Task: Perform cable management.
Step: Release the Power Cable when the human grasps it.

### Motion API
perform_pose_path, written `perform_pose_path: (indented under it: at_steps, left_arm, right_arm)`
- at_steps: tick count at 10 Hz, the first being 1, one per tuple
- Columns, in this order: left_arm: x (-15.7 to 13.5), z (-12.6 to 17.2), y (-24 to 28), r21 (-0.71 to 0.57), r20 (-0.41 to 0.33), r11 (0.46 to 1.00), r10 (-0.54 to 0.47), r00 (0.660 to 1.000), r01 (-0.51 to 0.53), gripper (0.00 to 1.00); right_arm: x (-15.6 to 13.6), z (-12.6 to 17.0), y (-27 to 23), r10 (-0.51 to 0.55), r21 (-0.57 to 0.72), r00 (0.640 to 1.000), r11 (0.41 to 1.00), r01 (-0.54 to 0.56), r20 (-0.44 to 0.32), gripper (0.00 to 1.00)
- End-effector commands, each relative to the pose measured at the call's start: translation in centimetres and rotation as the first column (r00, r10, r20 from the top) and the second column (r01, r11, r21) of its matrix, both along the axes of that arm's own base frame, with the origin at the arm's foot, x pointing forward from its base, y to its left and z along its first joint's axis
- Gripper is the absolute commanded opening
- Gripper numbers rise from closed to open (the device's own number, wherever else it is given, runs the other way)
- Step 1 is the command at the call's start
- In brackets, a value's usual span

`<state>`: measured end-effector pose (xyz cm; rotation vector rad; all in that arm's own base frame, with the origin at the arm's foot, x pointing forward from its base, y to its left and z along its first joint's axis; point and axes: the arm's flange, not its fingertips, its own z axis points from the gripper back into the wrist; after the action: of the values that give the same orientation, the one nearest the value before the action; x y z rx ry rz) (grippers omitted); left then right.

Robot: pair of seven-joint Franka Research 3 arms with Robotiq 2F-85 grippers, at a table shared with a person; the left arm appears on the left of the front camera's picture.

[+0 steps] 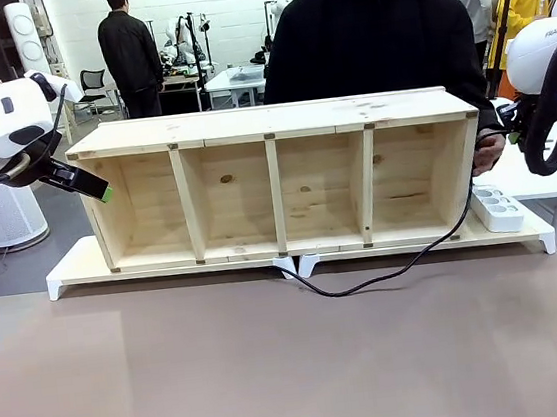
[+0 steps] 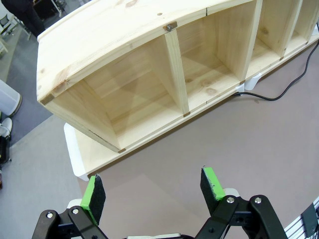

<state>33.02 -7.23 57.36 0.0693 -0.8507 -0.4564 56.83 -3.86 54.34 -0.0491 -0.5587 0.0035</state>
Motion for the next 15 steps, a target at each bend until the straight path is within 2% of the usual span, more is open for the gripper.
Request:
perform_pose_path:
  at_steps: [1,9,15]
  left_arm:
    - [0.06,-0.03,-0.02,0.006,0.003,1.000,-0.002,1.000,0.002,1.00]
    - [0.06,-0.03,-0.02,0.006,0.003,1.000,-0.002,1.000,0.002,1.00]
    - [0.06,-0.03,-0.02,0.006,0.003,1.000,-0.002,1.000,0.002,1.00]
  right_arm:
    - [-0.27,0.00,0.04,0.001,-0.001,1.000,1.000,-0.001,0.002,0.16]
    - [-0.04,0.10,0.01,0.000,0.000,1.000,1.000,0.000,0.002,0.16]
    - [0.16,0.56,0.00,0.003,0.013,1.000,1.000,-0.002,-0.019,0.76]
